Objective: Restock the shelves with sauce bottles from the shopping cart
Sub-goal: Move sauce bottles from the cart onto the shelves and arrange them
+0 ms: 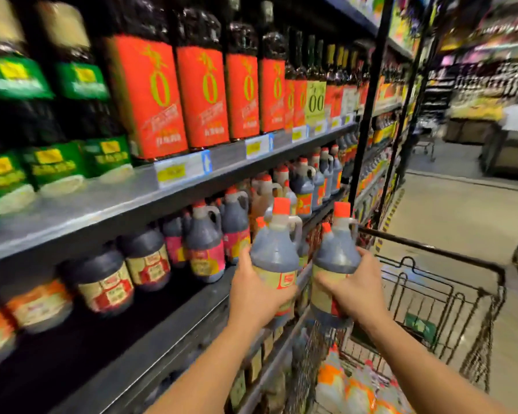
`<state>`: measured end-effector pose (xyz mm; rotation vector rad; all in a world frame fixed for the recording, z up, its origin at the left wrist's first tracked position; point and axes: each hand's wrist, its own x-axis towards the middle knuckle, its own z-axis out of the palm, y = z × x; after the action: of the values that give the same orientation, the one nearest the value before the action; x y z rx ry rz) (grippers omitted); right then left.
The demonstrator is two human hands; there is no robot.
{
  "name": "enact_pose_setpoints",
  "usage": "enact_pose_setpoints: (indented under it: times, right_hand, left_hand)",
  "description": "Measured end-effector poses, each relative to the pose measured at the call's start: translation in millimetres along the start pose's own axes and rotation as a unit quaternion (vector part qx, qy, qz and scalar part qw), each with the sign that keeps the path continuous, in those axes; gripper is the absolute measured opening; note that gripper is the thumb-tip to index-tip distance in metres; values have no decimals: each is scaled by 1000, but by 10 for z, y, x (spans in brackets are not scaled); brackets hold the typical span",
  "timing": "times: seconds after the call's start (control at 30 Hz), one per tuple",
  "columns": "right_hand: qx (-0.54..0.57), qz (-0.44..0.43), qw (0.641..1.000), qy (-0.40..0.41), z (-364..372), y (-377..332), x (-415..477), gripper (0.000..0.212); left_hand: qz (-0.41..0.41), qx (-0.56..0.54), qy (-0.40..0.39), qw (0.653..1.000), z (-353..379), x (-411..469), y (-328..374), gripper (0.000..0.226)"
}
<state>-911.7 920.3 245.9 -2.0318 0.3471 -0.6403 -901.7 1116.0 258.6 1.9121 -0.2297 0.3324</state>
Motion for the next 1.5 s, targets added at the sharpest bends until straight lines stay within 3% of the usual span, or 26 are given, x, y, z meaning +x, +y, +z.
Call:
enact_pose_setpoints:
  times: [0.2,0.37,0.57,0.63,0.73,0.8,1.0,1.2,1.4,1.5]
  right_hand:
    - [34,-61,997,-23,382,-495,-190,91]
    - [81,-94,985,-121,815,-682,-339,72]
    - [112,-129,968,-185,1384,-893,-519,78]
    - [122,-140,963,-193,1551,-971,-568,86]
    - [134,-147,958,-206,1775,-1052,-654,94]
    - [135,-151,958,-201,1896,-1073,-698,98]
    - [130,-178,949,-227,2140,-1065,-648,89]
    - [160,-147,927,-305,2274,-995,-528,77]
    - [228,-187,889,-351,2329,-1028,-422,89]
    - [211,-174,886,-373,2355,-1010,-381,98]
  left_hand:
    - [-16,-7,45,999,-607,-139,-133,91]
    - [-49,14,110,993,-990,-271,-395,87]
    - [-112,42,199,973,-1364,-343,-703,73]
    - [-120,51,221,967,-1469,-358,-767,78]
    - [-125,71,245,959,-1590,-367,-862,108]
    - [-134,80,257,954,-1639,-387,-920,115]
    - [-137,40,302,942,-1640,-325,-1033,111]
    - [-143,47,341,928,-1524,-174,-1193,120]
    - [-93,101,402,905,-1453,23,-1409,117]
    - [-127,77,404,903,-1453,81,-1439,115]
